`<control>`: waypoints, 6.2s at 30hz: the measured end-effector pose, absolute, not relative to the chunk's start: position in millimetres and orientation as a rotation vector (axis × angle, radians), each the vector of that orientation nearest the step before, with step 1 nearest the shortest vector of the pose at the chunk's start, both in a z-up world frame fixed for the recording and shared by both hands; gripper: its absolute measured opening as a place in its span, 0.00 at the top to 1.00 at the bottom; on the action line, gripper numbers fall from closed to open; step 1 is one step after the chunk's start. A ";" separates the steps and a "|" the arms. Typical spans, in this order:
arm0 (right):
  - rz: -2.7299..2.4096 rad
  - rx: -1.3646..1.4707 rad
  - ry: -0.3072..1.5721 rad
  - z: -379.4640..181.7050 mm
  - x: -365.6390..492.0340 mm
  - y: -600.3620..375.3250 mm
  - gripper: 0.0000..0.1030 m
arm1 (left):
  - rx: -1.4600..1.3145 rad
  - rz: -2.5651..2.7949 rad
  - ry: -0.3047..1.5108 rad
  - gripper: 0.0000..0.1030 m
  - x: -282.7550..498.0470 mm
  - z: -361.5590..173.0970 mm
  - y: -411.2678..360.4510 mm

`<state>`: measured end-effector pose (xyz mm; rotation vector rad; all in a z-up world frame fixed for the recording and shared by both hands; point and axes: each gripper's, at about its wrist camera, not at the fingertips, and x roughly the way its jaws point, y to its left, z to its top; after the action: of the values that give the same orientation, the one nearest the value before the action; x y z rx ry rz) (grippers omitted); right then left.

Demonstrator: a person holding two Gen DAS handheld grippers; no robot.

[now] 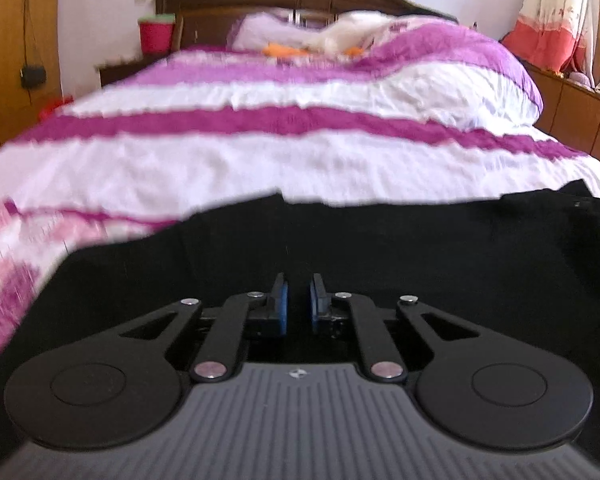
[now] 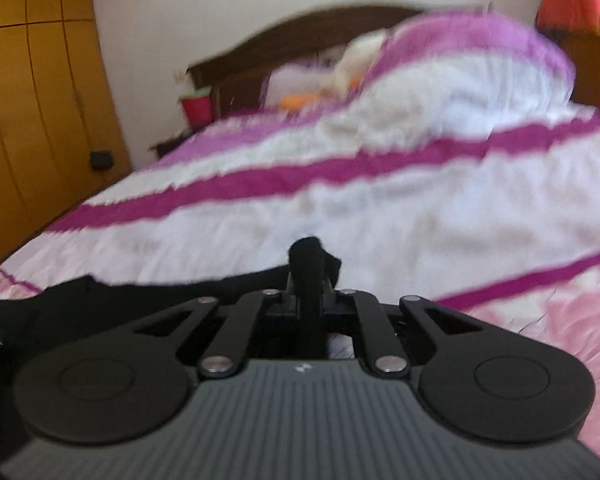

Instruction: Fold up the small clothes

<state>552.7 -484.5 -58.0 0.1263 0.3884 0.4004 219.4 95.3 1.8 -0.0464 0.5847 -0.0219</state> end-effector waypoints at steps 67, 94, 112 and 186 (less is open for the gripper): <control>0.435 0.059 0.701 -82.4 354.3 -463.8 0.73 | 0.127 0.442 0.642 0.24 -13.4 -35.4 188.8; 0.455 0.131 0.730 -77.7 348.9 -467.9 0.72 | -0.179 0.546 0.321 0.86 -5.9 48.9 241.9; 0.470 0.195 0.732 -75.7 346.5 -476.1 0.70 | -0.142 0.125 0.168 0.86 72.7 130.1 94.7; 0.689 -0.220 0.596 -73.8 386.6 -277.6 0.74 | -0.196 0.203 0.681 0.39 59.5 -6.1 139.5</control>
<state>386.6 -277.6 -73.8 -0.2201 0.5958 0.6886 59.5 139.5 -6.1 -0.1955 0.6808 0.2028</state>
